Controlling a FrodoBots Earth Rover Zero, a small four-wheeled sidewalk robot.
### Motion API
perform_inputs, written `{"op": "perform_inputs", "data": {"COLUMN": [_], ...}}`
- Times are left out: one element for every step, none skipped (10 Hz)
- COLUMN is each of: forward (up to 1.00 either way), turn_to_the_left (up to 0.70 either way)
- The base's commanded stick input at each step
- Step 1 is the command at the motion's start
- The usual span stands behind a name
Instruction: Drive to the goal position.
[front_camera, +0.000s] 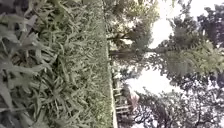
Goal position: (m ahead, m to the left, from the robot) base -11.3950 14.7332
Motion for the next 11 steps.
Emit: {"op": "perform_inputs", "data": {"forward": [0.26,0.12,0.00,0.00,0.00,0.00,0.00,0.00,0.00,0.00,0.22], "turn_to_the_left": [0.29,0.38,0.37,-0.45,-0.45,-0.45,-0.45,-0.45,-0.45,-0.45,-0.12]}}
